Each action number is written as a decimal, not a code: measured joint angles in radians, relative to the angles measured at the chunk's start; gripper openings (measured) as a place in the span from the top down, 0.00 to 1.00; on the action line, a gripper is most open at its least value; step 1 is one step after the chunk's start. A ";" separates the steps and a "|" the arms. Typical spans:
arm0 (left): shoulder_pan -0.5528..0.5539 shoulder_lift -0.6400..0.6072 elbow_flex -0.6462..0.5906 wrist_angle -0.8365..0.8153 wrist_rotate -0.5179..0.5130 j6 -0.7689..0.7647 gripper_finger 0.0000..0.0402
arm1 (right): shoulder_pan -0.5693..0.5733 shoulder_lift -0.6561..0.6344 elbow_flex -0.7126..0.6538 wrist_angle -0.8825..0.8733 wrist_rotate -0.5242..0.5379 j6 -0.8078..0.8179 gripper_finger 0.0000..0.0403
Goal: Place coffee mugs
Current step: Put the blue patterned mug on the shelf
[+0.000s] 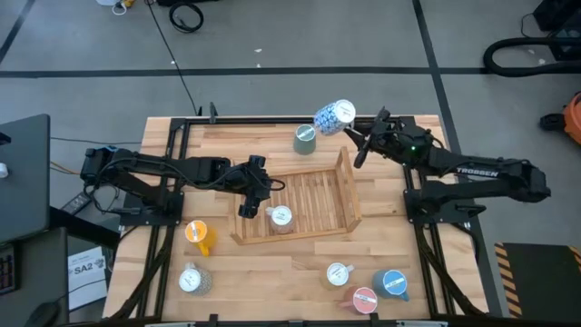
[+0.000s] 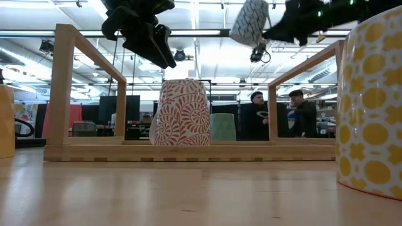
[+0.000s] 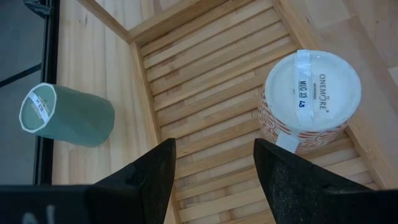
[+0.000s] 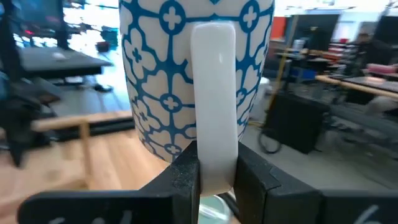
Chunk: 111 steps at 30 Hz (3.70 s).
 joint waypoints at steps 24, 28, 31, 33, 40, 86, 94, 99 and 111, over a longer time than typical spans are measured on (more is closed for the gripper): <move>0.000 0.000 0.000 0.000 0.000 0.000 0.45 | 0.586 0.233 0.073 0.129 0.471 0.076 0.81; 0.000 0.000 0.000 0.000 0.000 0.000 0.45 | 0.694 0.299 0.073 0.204 0.570 0.076 0.81; 0.000 0.000 0.000 0.000 0.000 0.000 0.45 | 0.767 0.352 0.073 0.273 0.653 0.076 0.81; 0.000 0.000 0.000 0.000 0.000 -0.001 0.45 | 0.810 0.391 0.073 0.319 0.702 0.076 0.81; 0.000 0.000 0.000 0.000 -0.001 -0.027 0.45 | 0.916 0.536 0.158 0.368 0.832 0.089 0.81; 0.000 0.000 0.000 -0.003 -0.001 -0.132 0.45 | 1.005 0.883 0.546 -0.108 1.139 0.462 0.81; 0.000 0.000 0.000 -0.003 -0.001 -0.132 0.45 | 0.965 0.883 0.545 -0.386 1.016 0.714 0.81; 0.000 0.000 0.000 -0.003 -0.001 -0.132 0.45 | 0.937 0.882 0.545 -0.540 0.919 0.848 0.81; 0.000 0.000 0.000 -0.003 -0.001 -0.132 0.45 | 0.881 0.872 0.545 -0.680 0.710 0.844 0.81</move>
